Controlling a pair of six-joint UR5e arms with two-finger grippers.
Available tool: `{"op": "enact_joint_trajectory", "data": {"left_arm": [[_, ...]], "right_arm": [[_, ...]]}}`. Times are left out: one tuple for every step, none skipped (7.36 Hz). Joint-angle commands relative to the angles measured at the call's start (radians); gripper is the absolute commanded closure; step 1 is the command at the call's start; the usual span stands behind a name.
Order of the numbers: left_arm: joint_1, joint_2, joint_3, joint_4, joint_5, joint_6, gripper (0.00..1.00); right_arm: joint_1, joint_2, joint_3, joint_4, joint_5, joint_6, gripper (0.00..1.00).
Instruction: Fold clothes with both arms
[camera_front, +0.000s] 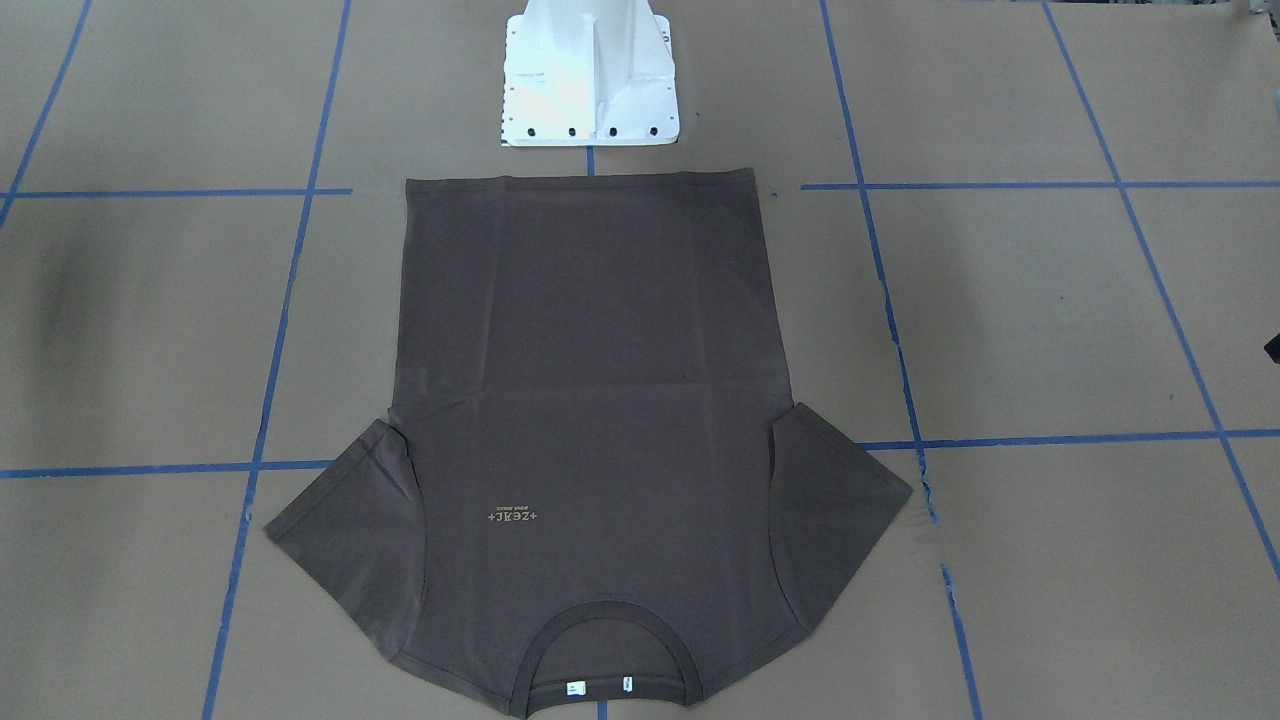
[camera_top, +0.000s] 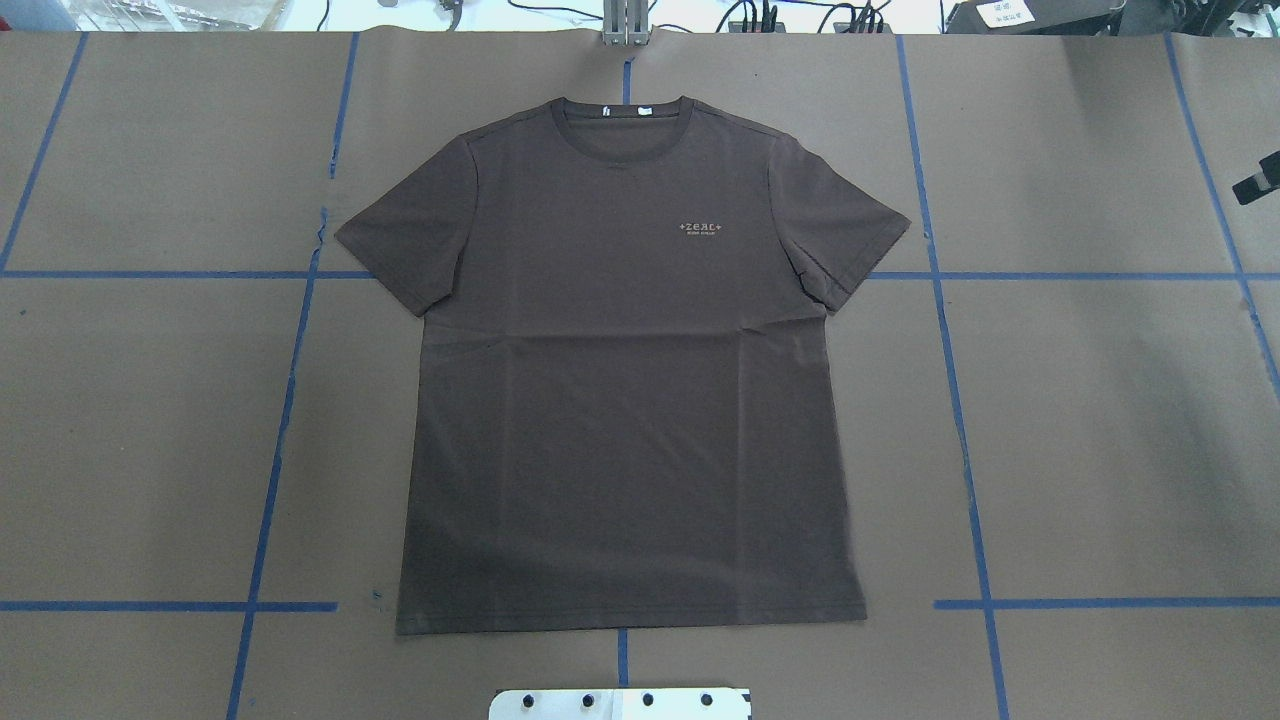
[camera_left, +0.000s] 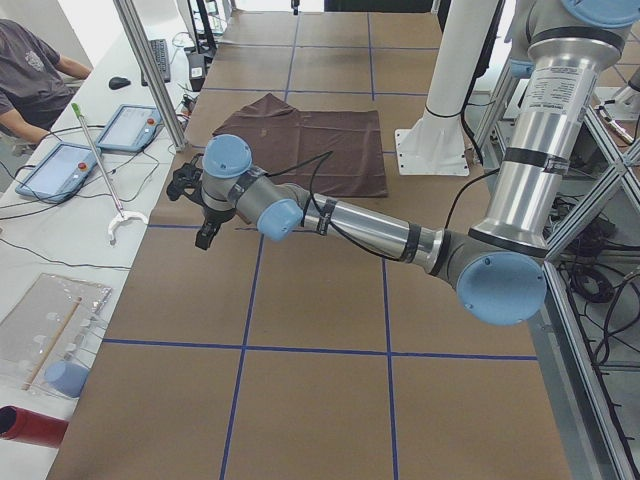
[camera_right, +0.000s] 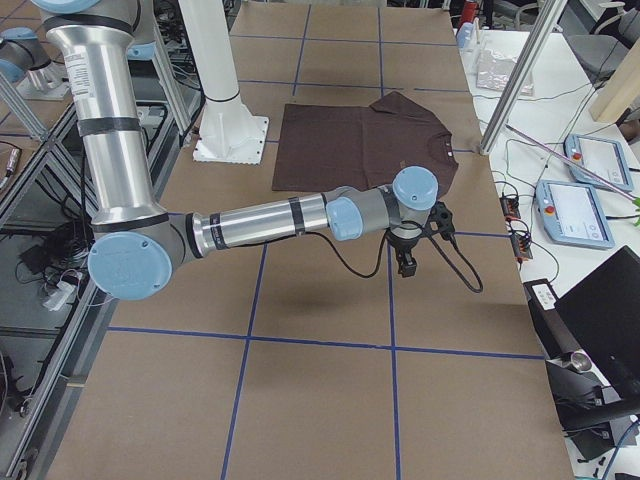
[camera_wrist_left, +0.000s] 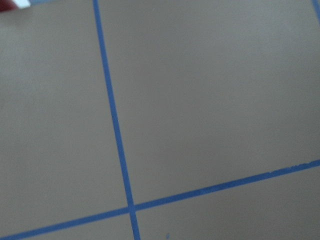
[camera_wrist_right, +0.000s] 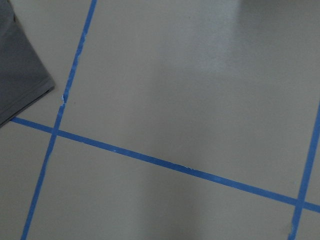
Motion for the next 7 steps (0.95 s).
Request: {"op": "enact_joint_trajectory", "data": {"left_arm": [[0.063,-0.006,-0.025,-0.038,0.006,-0.067,0.0],[0.069,-0.035,-0.031,-0.037,0.023,-0.071,0.0],[0.076,-0.055,-0.037,-0.028,0.035,-0.105,0.0],[0.108,-0.052,-0.036,-0.035,0.06,-0.157,0.0],[0.116,-0.05,-0.037,-0.038,0.093,-0.172,0.0],[0.119,-0.056,-0.032,-0.038,0.095,-0.173,0.0],[0.122,-0.064,-0.023,-0.041,0.097,-0.176,0.0]], "right_arm": [[-0.113,0.122,-0.125,0.129,-0.014,0.233,0.0],[-0.159,0.17,-0.182,0.268,-0.066,0.446,0.0],[-0.21,0.195,-0.246,0.435,-0.118,0.592,0.0],[-0.267,0.236,-0.3,0.497,-0.165,0.694,0.0],[-0.336,0.279,-0.307,0.497,-0.266,0.759,0.0],[-0.399,0.304,-0.333,0.504,-0.345,0.805,0.0],[-0.431,0.328,-0.362,0.506,-0.397,0.807,0.0]]}}
